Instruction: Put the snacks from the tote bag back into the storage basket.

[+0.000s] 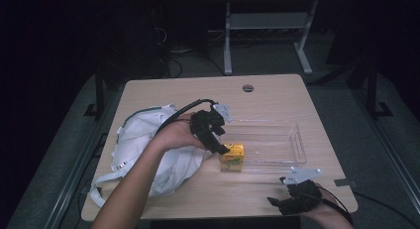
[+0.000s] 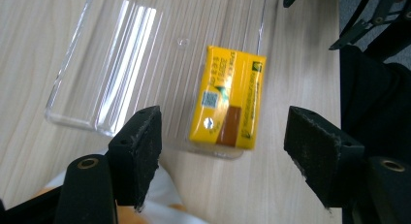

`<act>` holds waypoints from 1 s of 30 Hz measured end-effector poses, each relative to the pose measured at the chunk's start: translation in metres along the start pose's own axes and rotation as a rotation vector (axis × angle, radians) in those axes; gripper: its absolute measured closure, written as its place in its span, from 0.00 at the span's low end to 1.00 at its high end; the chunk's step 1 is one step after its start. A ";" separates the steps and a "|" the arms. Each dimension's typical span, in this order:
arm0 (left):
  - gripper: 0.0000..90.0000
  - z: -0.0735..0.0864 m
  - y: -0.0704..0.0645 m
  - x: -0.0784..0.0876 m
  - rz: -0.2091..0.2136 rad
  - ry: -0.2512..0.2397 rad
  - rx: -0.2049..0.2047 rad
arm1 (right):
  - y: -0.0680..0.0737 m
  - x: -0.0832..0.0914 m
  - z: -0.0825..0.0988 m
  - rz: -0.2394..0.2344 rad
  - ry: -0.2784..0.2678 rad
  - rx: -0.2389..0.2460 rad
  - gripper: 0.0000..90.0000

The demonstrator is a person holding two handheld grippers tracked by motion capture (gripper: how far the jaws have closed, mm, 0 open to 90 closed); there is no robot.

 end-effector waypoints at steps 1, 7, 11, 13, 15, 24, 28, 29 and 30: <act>0.33 0.003 -0.001 0.002 -0.002 -0.004 0.008 | 0.000 0.000 0.000 0.000 0.000 -0.001 0.24; 0.33 0.021 -0.001 0.016 -0.045 -0.017 0.054 | 0.000 0.000 0.000 -0.001 0.001 0.000 0.24; 0.33 0.033 -0.004 0.021 -0.064 -0.022 0.080 | 0.000 0.000 0.000 -0.001 0.002 -0.004 0.24; 0.33 0.039 -0.005 0.023 -0.075 -0.023 0.089 | 0.000 0.000 0.000 -0.001 0.001 -0.003 0.24; 0.33 0.046 -0.007 0.025 -0.080 -0.029 0.107 | 0.000 0.000 0.000 -0.001 0.003 -0.004 0.24; 0.31 0.073 -0.016 0.029 -0.113 -0.038 0.153 | 0.000 0.000 0.000 0.001 0.004 -0.003 0.24; 0.30 0.088 -0.020 0.029 -0.127 -0.056 0.171 | 0.000 0.000 0.000 0.002 0.004 -0.004 0.24; 0.30 0.092 -0.021 0.028 -0.135 -0.068 0.180 | 0.000 0.000 0.000 0.002 0.004 -0.005 0.24; 0.30 0.096 -0.022 0.028 -0.139 -0.072 0.188 | 0.000 0.000 0.000 0.002 0.004 -0.005 0.24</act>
Point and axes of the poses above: each handheld gripper's, and its own axes: x roughly backward along the jaws, z roughly out of its underside, y roughly to its left, the point moved 2 cm from there along -x, roughly forward along the jaws, and after that the axes turned 6 degrees about y, right-handed, at the moved point
